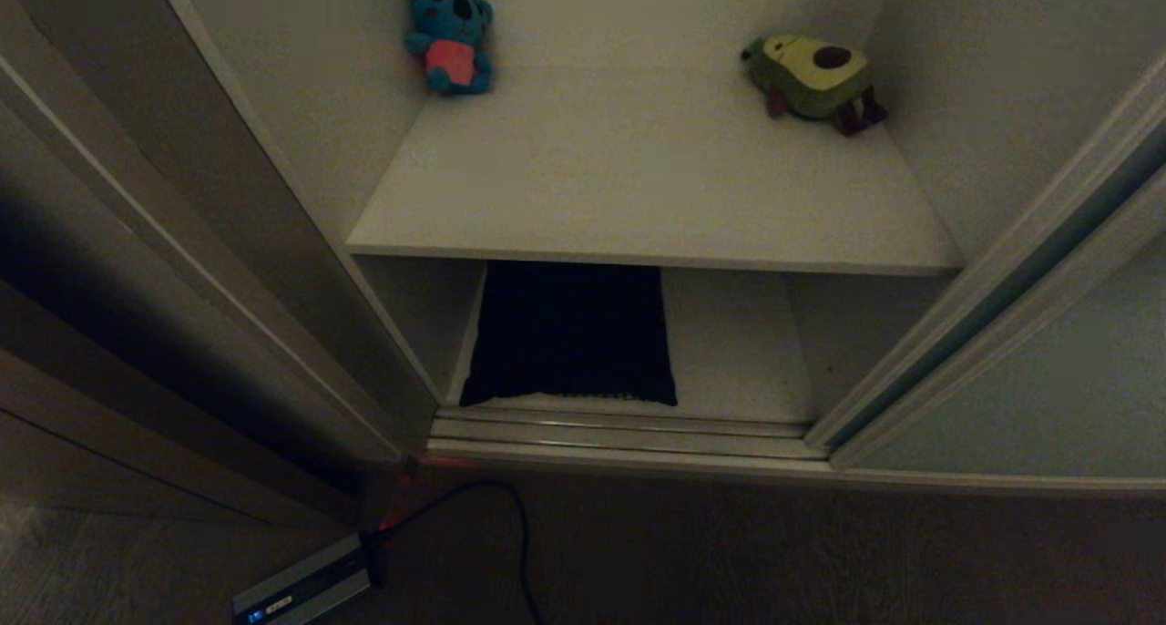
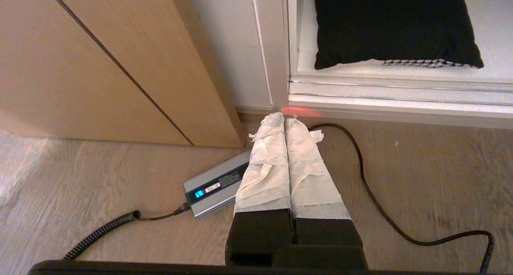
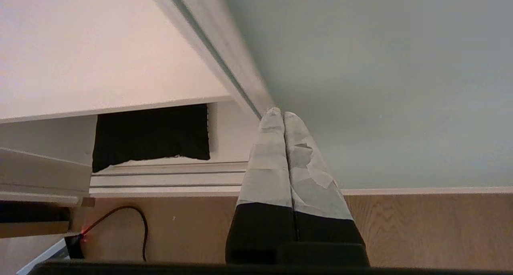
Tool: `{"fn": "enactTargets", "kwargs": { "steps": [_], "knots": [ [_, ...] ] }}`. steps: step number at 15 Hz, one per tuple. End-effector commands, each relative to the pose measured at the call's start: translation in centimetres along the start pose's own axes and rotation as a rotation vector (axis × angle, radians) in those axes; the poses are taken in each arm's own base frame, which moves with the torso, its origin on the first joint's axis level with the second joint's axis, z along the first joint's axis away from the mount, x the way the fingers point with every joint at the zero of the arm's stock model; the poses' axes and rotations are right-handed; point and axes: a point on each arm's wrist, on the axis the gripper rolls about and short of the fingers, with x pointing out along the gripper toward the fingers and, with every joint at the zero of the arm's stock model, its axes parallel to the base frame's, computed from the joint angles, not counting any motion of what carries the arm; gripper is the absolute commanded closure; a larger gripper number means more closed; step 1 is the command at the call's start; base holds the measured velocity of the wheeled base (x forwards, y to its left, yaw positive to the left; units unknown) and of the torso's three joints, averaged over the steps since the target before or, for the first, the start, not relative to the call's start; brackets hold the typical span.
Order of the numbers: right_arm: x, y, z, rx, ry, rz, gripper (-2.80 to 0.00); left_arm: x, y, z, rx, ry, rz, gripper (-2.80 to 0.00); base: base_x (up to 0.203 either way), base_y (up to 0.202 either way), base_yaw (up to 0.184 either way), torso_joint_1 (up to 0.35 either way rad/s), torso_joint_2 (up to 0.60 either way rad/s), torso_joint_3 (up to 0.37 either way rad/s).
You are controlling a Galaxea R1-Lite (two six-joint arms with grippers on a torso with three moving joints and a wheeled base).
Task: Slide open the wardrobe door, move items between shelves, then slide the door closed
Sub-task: Close the door
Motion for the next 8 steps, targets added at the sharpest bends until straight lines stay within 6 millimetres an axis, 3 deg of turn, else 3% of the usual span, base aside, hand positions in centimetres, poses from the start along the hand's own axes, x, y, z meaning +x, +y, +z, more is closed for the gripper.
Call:
{"fn": "enactTargets", "kwargs": {
  "steps": [1,8],
  "knots": [
    [0.45,-0.24,0.11,0.001,0.0,0.005,0.0,0.01,0.0,0.0,0.001,0.001,0.001,0.0,0.0,0.0,0.0,0.0,0.0,0.0],
    [0.93,-0.93,0.17,-0.007,-0.017,-0.013,0.0,0.01,0.0,0.0,0.001,0.001,0.001,0.0,0.0,0.0,0.0,0.0,0.0,0.0]
  ]
}}
